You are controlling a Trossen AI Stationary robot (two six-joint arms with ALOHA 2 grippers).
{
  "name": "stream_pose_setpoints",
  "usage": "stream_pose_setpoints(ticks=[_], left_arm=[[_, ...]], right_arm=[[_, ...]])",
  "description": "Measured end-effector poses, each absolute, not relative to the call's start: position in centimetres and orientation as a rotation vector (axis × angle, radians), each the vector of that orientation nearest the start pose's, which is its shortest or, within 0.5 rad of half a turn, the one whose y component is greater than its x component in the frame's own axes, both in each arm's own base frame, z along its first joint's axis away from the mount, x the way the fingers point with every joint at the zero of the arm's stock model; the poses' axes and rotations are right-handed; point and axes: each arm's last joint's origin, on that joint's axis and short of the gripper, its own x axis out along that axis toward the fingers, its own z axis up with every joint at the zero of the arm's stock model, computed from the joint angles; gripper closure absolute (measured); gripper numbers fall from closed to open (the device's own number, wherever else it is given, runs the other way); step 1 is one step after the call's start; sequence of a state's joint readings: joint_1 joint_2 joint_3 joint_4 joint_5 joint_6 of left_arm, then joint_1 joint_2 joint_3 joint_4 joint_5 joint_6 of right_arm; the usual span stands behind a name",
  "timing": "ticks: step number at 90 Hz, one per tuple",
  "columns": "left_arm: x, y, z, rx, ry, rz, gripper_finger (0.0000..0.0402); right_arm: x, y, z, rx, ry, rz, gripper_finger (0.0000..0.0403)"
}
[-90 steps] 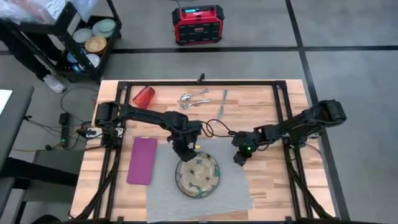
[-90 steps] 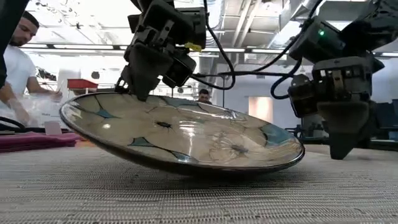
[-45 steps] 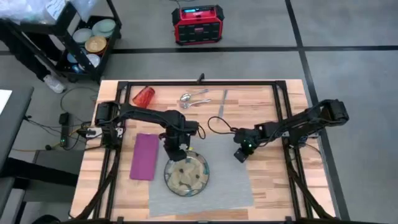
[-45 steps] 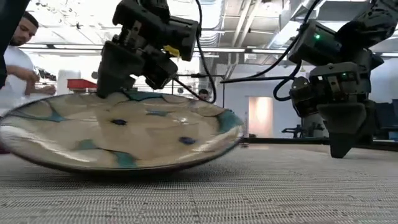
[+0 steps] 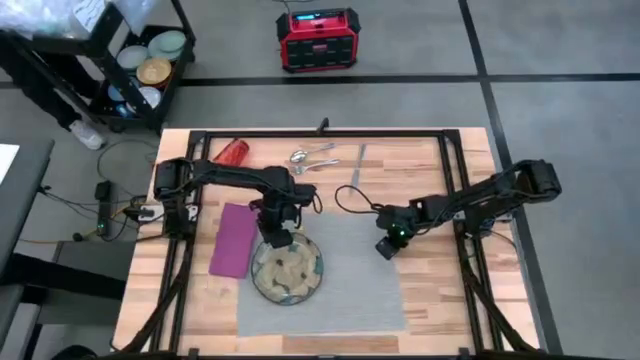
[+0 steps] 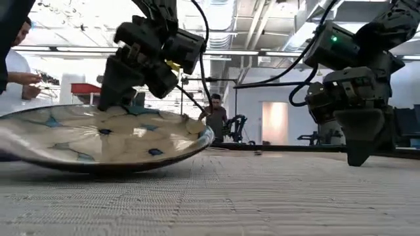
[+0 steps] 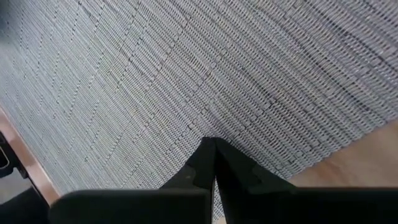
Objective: Set table place
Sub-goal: Put the patterned plate on the gray table mat, then adjust the gray table mat
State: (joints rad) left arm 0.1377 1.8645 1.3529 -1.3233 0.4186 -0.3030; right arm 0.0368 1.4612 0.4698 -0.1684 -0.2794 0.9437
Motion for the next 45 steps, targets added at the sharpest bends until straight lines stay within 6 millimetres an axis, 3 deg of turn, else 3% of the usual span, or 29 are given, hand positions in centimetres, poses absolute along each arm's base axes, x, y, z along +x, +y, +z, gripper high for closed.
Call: stream_pose_setpoints(ticks=[28,45], left_arm=[[30.5,4.0,19.9,-0.678,1.876,0.082,0.0318],[30.2,4.2,20.9,-0.622,1.833,0.111,0.0311]], right_arm=[[21.2,1.5,11.0,1.000,1.173,-0.349,0.0403],[21.6,1.2,13.4,1.001,1.034,-0.387,0.0403]])
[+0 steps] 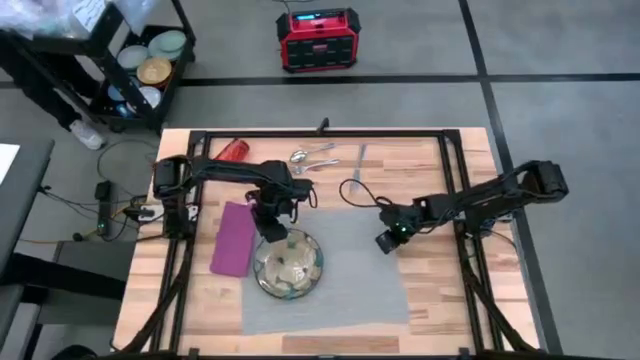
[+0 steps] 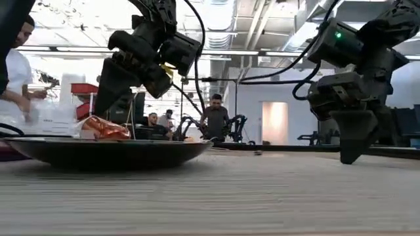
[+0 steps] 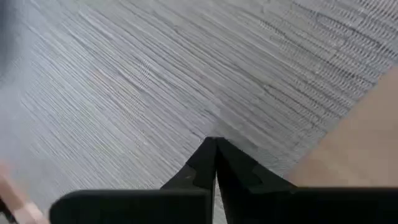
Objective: Set table place
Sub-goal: Adjust the gray table mat
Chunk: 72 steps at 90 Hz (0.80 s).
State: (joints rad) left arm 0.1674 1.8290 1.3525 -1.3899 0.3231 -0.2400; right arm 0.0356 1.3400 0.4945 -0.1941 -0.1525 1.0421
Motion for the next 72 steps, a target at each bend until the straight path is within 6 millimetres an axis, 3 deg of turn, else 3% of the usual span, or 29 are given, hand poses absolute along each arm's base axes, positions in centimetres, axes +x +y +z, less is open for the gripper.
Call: stream_pose_setpoints(ticks=[22,41,53,72], left_arm=[[30.3,3.0,24.5,-0.607,1.543,0.187,0.0311],[30.3,1.7,28.5,-0.553,1.199,0.274,0.0311],[29.7,1.3,29.6,-0.523,1.137,0.314,0.0311],[29.1,0.9,29.7,-0.497,1.171,0.323,0.0311]], right_arm=[[24.4,1.2,15.3,1.031,0.843,-0.265,0.0403],[26.5,0.5,13.1,1.019,0.930,-0.259,0.0403],[27.4,0.2,11.5,1.018,1.000,-0.270,0.0403],[27.0,0.0,11.5,0.996,1.055,-0.347,0.0403]])
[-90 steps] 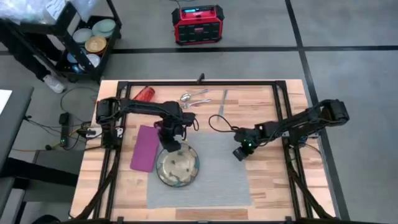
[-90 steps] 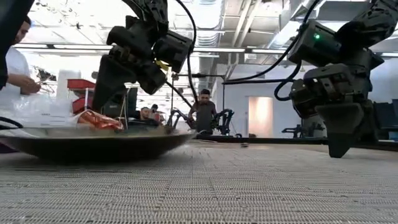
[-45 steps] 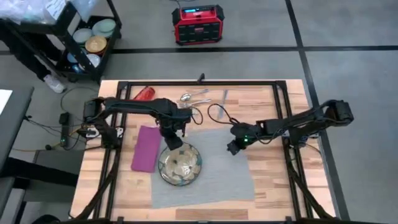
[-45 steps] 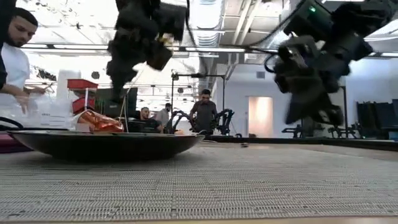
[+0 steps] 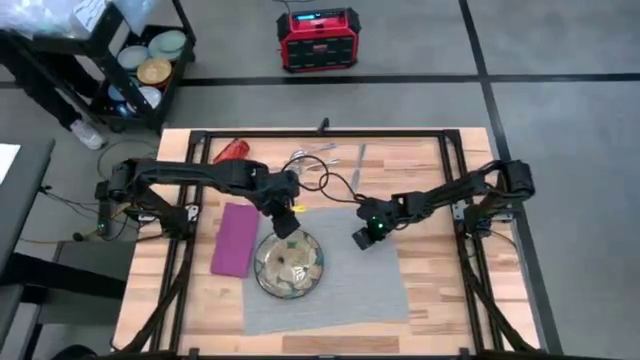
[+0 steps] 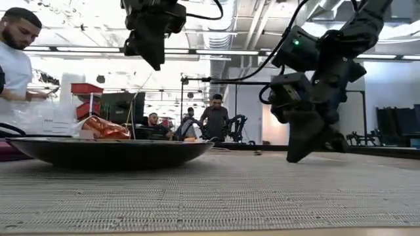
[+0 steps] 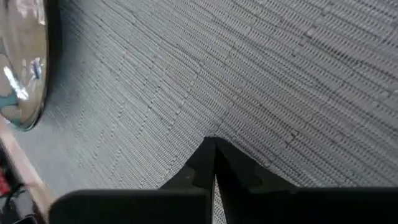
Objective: Set table place
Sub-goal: Adjust the gray table mat, then adjust the pink table napkin beside the gray table mat
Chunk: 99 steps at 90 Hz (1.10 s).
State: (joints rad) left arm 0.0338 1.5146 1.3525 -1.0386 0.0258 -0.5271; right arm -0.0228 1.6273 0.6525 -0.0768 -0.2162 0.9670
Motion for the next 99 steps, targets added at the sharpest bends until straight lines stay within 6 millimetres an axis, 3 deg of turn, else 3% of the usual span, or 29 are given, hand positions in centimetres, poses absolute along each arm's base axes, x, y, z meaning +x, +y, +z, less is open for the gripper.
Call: stream_pose_setpoints(ticks=[22,38,50,74,88,99], left_arm=[[28.6,0.9,29.5,-0.457,1.229,0.328,0.0311],[27.5,0.7,28.9,-0.454,1.343,0.362,0.0311],[25.6,0.3,27.1,-0.463,1.505,0.432,0.0311],[20.5,-0.8,22.7,-0.566,1.638,0.608,0.0311],[18.1,-1.5,19.7,-0.721,1.655,0.654,0.0311],[17.6,-2.1,17.7,-0.841,1.603,0.645,0.0311]], right_arm=[[25.2,-1.4,12.4,0.957,1.116,-0.474,0.0403],[24.9,-2.1,12.6,0.944,1.105,-0.489,0.0403],[24.6,-2.4,13.3,0.898,1.053,-0.531,0.0403],[23.6,-2.6,16.6,0.820,0.946,-0.490,0.0403],[22.6,-2.9,17.1,0.780,0.979,-0.502,0.0403],[22.1,-3.0,17.1,0.754,1.021,-0.507,0.0403]])
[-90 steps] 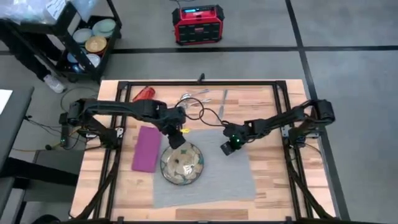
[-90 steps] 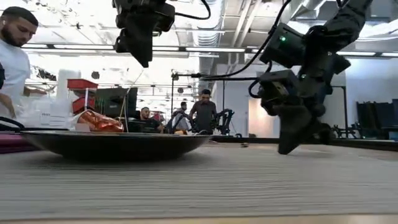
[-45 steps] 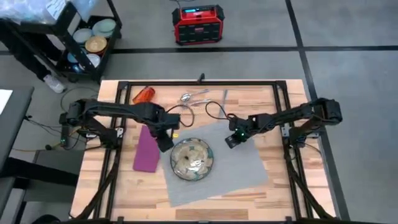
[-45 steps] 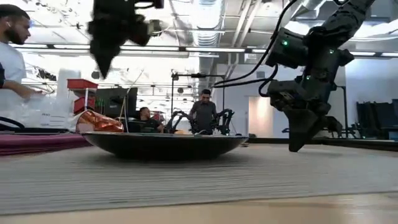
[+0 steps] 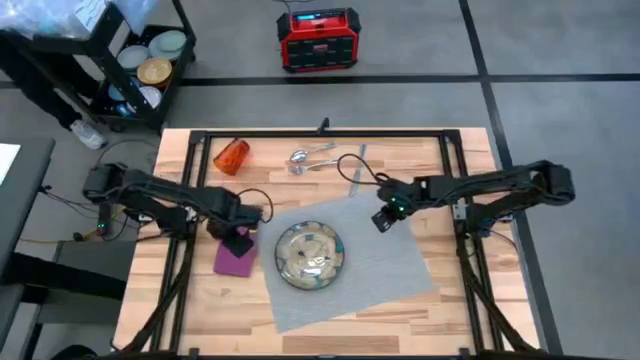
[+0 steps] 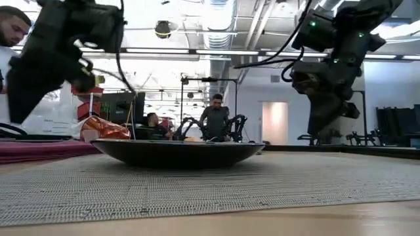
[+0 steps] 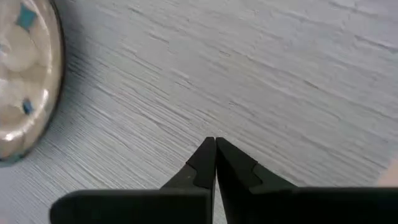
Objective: Set table place
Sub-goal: Adjust the pink table napkin beside the gray table mat
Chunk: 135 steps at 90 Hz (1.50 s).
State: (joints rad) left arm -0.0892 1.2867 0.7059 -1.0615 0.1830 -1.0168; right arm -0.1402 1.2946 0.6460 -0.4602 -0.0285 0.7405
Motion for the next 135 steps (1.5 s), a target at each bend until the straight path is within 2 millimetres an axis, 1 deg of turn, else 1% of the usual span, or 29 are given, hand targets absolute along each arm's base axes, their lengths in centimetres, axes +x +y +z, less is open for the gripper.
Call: stream_pose_setpoints(ticks=[7,12,30,40,46,58,64,69,76,82,98,111,125,135], left_arm=[[17.6,-2.8,16.7,-0.915,1.571,0.621,0.0311],[17.9,-3.4,16.4,-0.959,1.541,0.597,0.0311],[19.3,-6.3,16.6,-1.088,1.412,0.513,0.0311],[19.3,-7.8,16.7,-1.126,1.382,0.508,0.0311],[19.2,-8.3,16.8,-1.112,1.363,0.521,0.0311],[18.9,-8.1,18.3,-1.009,1.261,0.635,0.0313],[18.5,-7.7,18.3,-0.947,1.259,0.714,0.0321],[17.9,-7.4,18.1,-0.891,1.296,0.769,0.0338],[17.3,-7.1,17.9,-0.824,1.333,0.820,0.0380],[17.1,-7.0,17.8,-0.800,1.346,0.844,0.0394],[16.9,-7.0,16.9,-0.824,1.330,0.846,0.0401],[16.6,-7.3,16.1,-0.875,1.318,0.859,0.0401],[16.3,-8.2,15.1,-0.957,1.311,0.827,0.0401],[16.1,-8.9,14.9,-1.015,1.288,0.818,0.0401]], right_arm=[[21.9,-2.9,16.9,0.739,1.048,-0.505,0.0403],[21.9,-2.8,16.9,0.734,1.056,-0.501,0.0403],[21.2,-2.7,16.0,0.731,1.082,-0.505,0.0403],[21.1,-2.7,15.7,0.730,1.088,-0.507,0.0403],[21.1,-2.7,15.8,0.727,1.080,-0.501,0.0403],[21.4,-2.8,15.9,0.728,1.052,-0.480,0.0403],[21.6,-2.8,16.0,0.732,1.036,-0.472,0.0403],[21.6,-2.9,16.0,0.736,1.033,-0.468,0.0403],[21.6,-2.9,16.0,0.737,1.031,-0.467,0.0403],[21.6,-2.9,16.0,0.738,1.032,-0.465,0.0403],[21.6,-2.7,16.0,0.734,1.036,-0.455,0.0403],[21.6,-2.7,16.0,0.736,1.037,-0.453,0.0403],[21.6,-2.7,16.0,0.736,1.037,-0.453,0.0403],[21.6,-2.7,16.0,0.735,1.038,-0.452,0.0403]])
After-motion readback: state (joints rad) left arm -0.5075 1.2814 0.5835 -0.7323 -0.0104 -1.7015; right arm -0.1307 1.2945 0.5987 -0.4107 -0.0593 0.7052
